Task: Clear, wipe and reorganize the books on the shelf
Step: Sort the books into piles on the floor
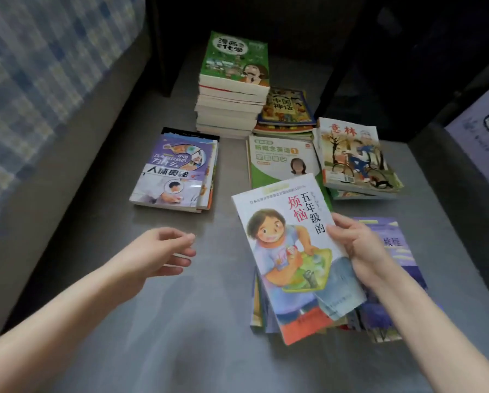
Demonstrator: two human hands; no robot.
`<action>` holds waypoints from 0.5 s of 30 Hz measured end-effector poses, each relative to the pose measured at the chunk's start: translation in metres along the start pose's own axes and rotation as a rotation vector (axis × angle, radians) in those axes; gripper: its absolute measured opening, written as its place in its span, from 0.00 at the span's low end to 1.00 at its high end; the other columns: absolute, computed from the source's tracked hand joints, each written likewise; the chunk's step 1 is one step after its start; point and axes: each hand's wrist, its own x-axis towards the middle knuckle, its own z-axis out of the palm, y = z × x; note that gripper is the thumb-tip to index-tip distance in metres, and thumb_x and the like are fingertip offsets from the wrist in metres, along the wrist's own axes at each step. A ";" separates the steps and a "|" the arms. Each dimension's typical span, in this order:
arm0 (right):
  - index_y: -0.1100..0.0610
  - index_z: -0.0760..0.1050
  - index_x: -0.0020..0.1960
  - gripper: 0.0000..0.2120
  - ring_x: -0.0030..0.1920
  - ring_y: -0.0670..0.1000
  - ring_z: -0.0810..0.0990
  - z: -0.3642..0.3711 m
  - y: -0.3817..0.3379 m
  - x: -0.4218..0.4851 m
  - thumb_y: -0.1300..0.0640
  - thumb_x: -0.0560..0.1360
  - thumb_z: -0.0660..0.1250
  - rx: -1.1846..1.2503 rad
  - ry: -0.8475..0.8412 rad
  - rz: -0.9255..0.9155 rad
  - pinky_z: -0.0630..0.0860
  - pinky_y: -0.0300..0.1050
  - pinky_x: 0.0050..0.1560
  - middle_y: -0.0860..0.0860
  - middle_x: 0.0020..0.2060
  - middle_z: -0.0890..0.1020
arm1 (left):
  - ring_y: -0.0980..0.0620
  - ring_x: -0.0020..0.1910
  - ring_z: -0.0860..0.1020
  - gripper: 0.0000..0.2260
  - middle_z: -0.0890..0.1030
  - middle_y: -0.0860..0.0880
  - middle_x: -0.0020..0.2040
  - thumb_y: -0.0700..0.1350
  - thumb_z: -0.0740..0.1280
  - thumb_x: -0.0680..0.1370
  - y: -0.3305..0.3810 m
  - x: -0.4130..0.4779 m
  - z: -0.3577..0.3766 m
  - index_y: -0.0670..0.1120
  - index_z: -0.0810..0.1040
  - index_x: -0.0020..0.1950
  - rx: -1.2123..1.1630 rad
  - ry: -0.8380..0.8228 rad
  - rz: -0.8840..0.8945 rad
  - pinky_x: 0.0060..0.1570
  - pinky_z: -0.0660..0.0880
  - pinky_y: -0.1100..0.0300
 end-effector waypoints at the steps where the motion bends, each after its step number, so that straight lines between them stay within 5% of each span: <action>1: 0.59 0.83 0.48 0.15 0.37 0.52 0.85 -0.024 -0.006 -0.001 0.67 0.64 0.66 0.027 0.067 -0.002 0.81 0.42 0.34 0.54 0.41 0.86 | 0.50 0.39 0.80 0.07 0.83 0.44 0.44 0.46 0.67 0.78 0.003 0.002 0.002 0.43 0.78 0.49 -0.002 0.010 -0.002 0.48 0.78 0.55; 4: 0.56 0.86 0.37 0.11 0.35 0.52 0.85 -0.090 -0.022 -0.005 0.64 0.58 0.68 0.057 0.261 -0.014 0.81 0.44 0.31 0.54 0.39 0.86 | 0.50 0.37 0.79 0.04 0.82 0.44 0.42 0.42 0.66 0.79 0.023 0.014 0.011 0.43 0.77 0.46 0.049 0.029 0.028 0.44 0.77 0.57; 7: 0.60 0.84 0.45 0.13 0.35 0.53 0.85 -0.140 -0.029 0.000 0.65 0.61 0.70 -0.078 0.444 0.054 0.80 0.43 0.30 0.54 0.39 0.85 | 0.51 0.35 0.78 0.05 0.80 0.46 0.38 0.40 0.65 0.79 0.048 0.032 0.030 0.44 0.75 0.43 0.053 0.021 0.082 0.43 0.76 0.57; 9: 0.62 0.79 0.58 0.14 0.40 0.55 0.83 -0.161 -0.023 0.013 0.67 0.74 0.65 -0.486 0.547 0.110 0.79 0.37 0.33 0.55 0.41 0.85 | 0.50 0.34 0.77 0.06 0.80 0.45 0.37 0.39 0.65 0.79 0.059 0.043 0.043 0.45 0.75 0.41 0.060 0.017 0.115 0.42 0.75 0.58; 12: 0.50 0.75 0.65 0.18 0.57 0.58 0.77 -0.159 -0.019 0.027 0.51 0.75 0.66 -1.550 0.739 0.201 0.72 0.45 0.55 0.56 0.58 0.80 | 0.50 0.35 0.77 0.06 0.80 0.44 0.39 0.39 0.65 0.78 0.069 0.058 0.056 0.44 0.75 0.41 0.092 0.006 0.162 0.40 0.74 0.59; 13: 0.51 0.76 0.64 0.18 0.58 0.60 0.76 -0.148 -0.021 0.031 0.52 0.75 0.66 -1.722 0.807 0.117 0.69 0.48 0.57 0.58 0.58 0.79 | 0.50 0.35 0.77 0.06 0.80 0.44 0.39 0.38 0.65 0.78 0.070 0.060 0.059 0.44 0.75 0.41 0.110 0.003 0.175 0.40 0.74 0.60; 15: 0.58 0.78 0.61 0.16 0.56 0.63 0.77 -0.118 -0.023 0.039 0.56 0.74 0.67 -1.668 0.871 -0.164 0.69 0.52 0.56 0.62 0.54 0.79 | 0.50 0.36 0.77 0.07 0.80 0.44 0.40 0.38 0.64 0.79 0.072 0.066 0.064 0.45 0.75 0.41 0.132 0.010 0.191 0.40 0.75 0.60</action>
